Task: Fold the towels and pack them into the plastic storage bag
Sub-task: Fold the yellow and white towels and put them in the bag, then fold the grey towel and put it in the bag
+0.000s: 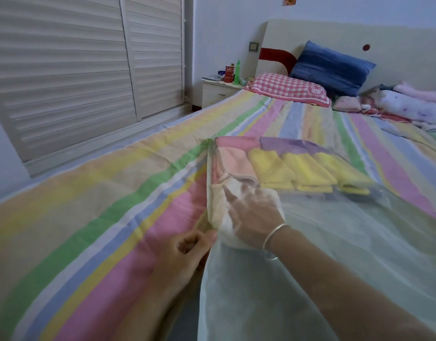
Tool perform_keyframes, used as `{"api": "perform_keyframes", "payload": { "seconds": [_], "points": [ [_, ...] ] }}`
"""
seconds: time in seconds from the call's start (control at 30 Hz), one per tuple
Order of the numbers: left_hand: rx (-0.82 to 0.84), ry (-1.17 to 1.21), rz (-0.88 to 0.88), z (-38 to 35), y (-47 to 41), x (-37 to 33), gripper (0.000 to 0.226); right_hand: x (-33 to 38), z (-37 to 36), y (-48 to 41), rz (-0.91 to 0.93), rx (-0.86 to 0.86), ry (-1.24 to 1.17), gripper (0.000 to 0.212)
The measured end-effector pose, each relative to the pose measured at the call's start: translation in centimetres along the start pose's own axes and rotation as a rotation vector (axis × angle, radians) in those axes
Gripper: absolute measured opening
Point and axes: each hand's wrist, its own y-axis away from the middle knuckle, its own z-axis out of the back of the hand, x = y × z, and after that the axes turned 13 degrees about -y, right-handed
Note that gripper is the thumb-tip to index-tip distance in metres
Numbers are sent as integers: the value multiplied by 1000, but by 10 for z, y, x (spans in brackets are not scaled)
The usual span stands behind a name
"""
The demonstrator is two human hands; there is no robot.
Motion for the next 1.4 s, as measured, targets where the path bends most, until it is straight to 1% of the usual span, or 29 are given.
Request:
{"api": "perform_keyframes", "payload": {
  "seconds": [0.07,0.1,0.13,0.2,0.23,0.27,0.37,0.5,0.53,0.6,0.67,0.7,0.77,0.8,0.83,0.87,0.9,0.93,0.97,1.0,1.03,1.07,1.1,1.17,1.2,1.23,1.27,1.33,1.4],
  "points": [
    [36,-86,-25,-1,5,-2,34,-1,-13,-4,-10,23,-58,66],
    [42,-153,-28,0,5,-3,30,0,-16,-6,-6,28,-42,66],
    [43,-209,-25,1,6,-4,35,0,-18,-8,-4,26,-29,68],
    [15,-289,17,1,9,-6,55,1,-20,-8,-36,53,-26,71],
    [-1,-323,35,2,11,-8,61,2,-19,-7,-46,62,-29,71],
    [-8,-366,52,3,14,-9,58,1,-18,-6,-51,60,-36,70],
    [34,-462,95,9,17,-8,41,1,-12,-3,-86,101,-50,58],
    [28,-457,175,10,20,-10,40,1,-5,5,-91,150,-105,55],
    [20,-470,197,9,21,-10,40,1,-2,7,-96,140,-116,55],
    [-10,-525,222,8,21,-13,41,1,-2,12,-110,66,-130,57],
    [-95,-592,204,10,26,-23,37,6,2,23,-149,-57,-146,70],
    [-157,-658,181,11,31,-32,34,7,3,32,-150,-105,-194,73],
    [-259,-852,113,11,44,-58,31,-1,4,58,-106,-146,-277,64],
    [-285,-895,48,8,51,-73,29,-12,-6,72,-66,-174,-295,59],
    [-283,-888,-23,4,58,-88,26,-18,-7,92,-15,-176,-310,59],
    [-248,-854,-92,-3,64,-103,22,-20,-3,113,16,-143,-322,64],
    [-174,-791,-152,-13,71,-117,18,-23,3,135,27,-76,-344,73],
    [-67,-717,-186,-26,79,-131,16,-25,12,158,-4,-15,-365,78],
    [54,-636,-203,-42,88,-144,14,-27,22,184,-47,6,-382,74],
    [161,-585,-214,-60,97,-155,13,-31,30,212,-55,40,-409,63],
    [234,-579,-239,-78,106,-163,12,-38,38,240,-36,62,-449,54],
    [273,-607,-279,-97,115,-170,11,-45,49,268,-27,111,-485,49],
    [291,-637,-326,-116,123,-174,10,-52,59,297,7,110,-538,50],
    [303,-680,-411,-153,136,-179,4,-71,84,346,18,65,-724,54],
    [321,-684,-451,-171,142,-181,5,-84,94,366,-1,30,-780,46],
    [340,-683,-489,-189,149,-184,11,-100,103,386,-27,-16,-801,33],
    [358,-683,-515,-206,156,-186,16,-116,111,404,-64,-57,-777,23],
    [385,-669,-545,-238,175,-191,20,-149,121,437,-160,-179,-683,21],
    [406,-646,-563,-267,197,-195,17,-180,125,470,-287,-316,-587,14]
  ]
}}
